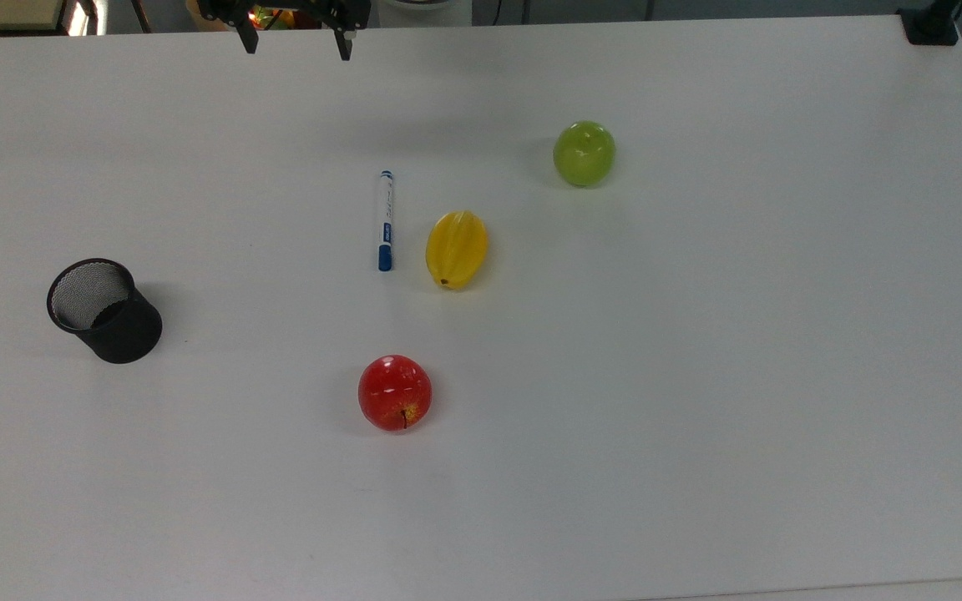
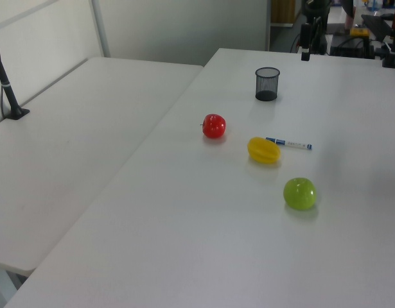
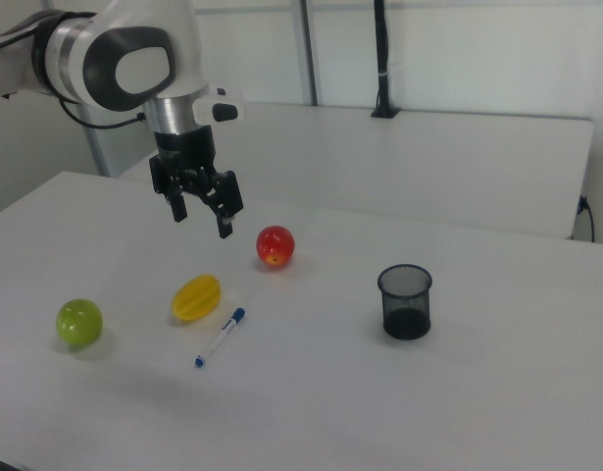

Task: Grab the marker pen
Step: 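Release the marker on the table and raise the gripper away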

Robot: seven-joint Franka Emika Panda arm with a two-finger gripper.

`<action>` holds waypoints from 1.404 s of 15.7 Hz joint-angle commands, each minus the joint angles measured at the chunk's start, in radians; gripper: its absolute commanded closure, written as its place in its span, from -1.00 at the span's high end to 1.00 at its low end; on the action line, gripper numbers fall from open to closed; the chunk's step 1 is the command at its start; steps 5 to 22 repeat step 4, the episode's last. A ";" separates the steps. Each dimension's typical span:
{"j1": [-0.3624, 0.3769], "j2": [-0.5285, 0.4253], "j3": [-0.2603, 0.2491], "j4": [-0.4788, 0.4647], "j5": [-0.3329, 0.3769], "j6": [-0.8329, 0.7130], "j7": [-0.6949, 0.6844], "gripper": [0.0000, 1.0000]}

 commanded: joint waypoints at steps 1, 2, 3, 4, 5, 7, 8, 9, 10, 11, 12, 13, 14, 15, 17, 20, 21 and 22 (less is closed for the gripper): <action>0.012 -0.051 0.007 -0.059 -0.042 0.009 0.031 1.00; 0.012 -0.051 0.007 -0.059 -0.042 0.009 0.031 1.00; 0.012 -0.049 0.007 -0.059 -0.040 0.010 0.031 1.00; 0.012 -0.049 0.007 -0.059 -0.042 0.010 0.031 1.00; 0.012 -0.049 0.007 -0.059 -0.042 0.010 0.031 1.00; 0.012 -0.049 0.007 -0.059 -0.042 0.010 0.031 1.00; 0.012 -0.049 0.007 -0.059 -0.042 0.010 0.031 1.00; 0.012 -0.049 0.007 -0.059 -0.042 0.010 0.031 1.00; 0.012 -0.049 0.007 -0.059 -0.042 0.010 0.031 1.00; 0.012 -0.049 0.007 -0.059 -0.042 0.010 0.031 1.00; 0.012 -0.049 0.007 -0.059 -0.042 0.010 0.031 1.00; 0.012 -0.049 0.007 -0.059 -0.042 0.010 0.031 1.00; 0.012 -0.049 0.007 -0.059 -0.042 0.010 0.031 1.00; 0.012 -0.049 0.007 -0.059 -0.042 0.010 0.031 1.00; 0.012 -0.049 0.007 -0.059 -0.042 0.010 0.031 1.00; 0.012 -0.049 0.007 -0.059 -0.042 0.010 0.031 1.00; 0.012 -0.049 0.007 -0.059 -0.042 0.010 0.031 1.00; 0.012 -0.049 0.007 -0.059 -0.042 0.010 0.031 1.00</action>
